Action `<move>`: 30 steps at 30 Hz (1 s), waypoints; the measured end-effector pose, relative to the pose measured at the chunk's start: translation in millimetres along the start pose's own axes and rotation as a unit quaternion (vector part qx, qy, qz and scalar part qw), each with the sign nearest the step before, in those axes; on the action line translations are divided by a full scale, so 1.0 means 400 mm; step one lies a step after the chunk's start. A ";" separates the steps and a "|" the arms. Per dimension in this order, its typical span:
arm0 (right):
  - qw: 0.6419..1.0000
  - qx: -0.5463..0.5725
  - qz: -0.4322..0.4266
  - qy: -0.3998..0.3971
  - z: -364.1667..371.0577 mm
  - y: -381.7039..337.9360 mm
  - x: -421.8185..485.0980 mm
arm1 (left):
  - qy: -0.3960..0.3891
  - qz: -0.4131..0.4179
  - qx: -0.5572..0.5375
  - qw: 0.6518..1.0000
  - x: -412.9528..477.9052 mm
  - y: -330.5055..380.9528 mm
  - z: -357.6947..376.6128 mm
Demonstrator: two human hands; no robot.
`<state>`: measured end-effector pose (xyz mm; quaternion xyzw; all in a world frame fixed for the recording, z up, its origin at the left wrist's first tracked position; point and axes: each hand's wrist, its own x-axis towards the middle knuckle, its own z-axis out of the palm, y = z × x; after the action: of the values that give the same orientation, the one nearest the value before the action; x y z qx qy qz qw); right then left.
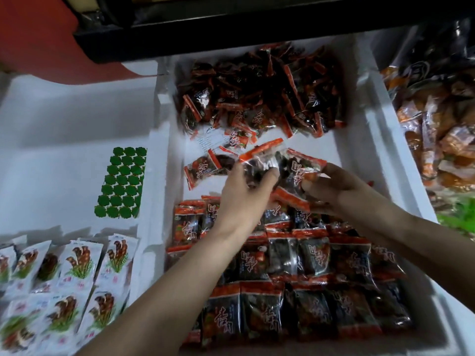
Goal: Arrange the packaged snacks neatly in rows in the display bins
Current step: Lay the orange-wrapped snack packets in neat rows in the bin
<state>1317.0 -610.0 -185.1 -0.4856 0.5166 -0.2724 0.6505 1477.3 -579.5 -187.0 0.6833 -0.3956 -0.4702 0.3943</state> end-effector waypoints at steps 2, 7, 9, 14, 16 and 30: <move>1.000 0.000 -0.013 -0.003 0.001 0.000 -0.030 | -0.022 -0.002 -0.038 0.999 -0.025 -0.010 0.022; 0.993 -0.100 -0.042 0.047 -0.031 0.036 -0.086 | 0.004 0.028 0.000 1.000 -0.069 -0.029 0.041; 0.989 -0.142 -0.032 0.027 -0.042 0.064 -0.110 | 0.025 0.039 0.006 0.999 -0.079 -0.037 0.037; 0.945 -0.323 -0.008 -0.040 -0.031 0.162 -0.169 | 0.060 0.048 0.027 0.997 -0.101 -0.043 0.025; 0.930 -0.363 -0.016 -0.050 -0.015 0.193 -0.185 | 0.061 0.045 0.038 0.996 -0.110 -0.048 0.025; 0.869 -0.483 -0.110 -0.020 0.052 0.253 -0.220 | 0.049 0.041 0.064 0.996 -0.164 -0.118 -0.030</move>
<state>1293.9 -489.0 -241.8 -0.7981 0.5136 -0.0487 0.3111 1480.6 -500.0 -205.5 0.7126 -0.4330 -0.3934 0.3872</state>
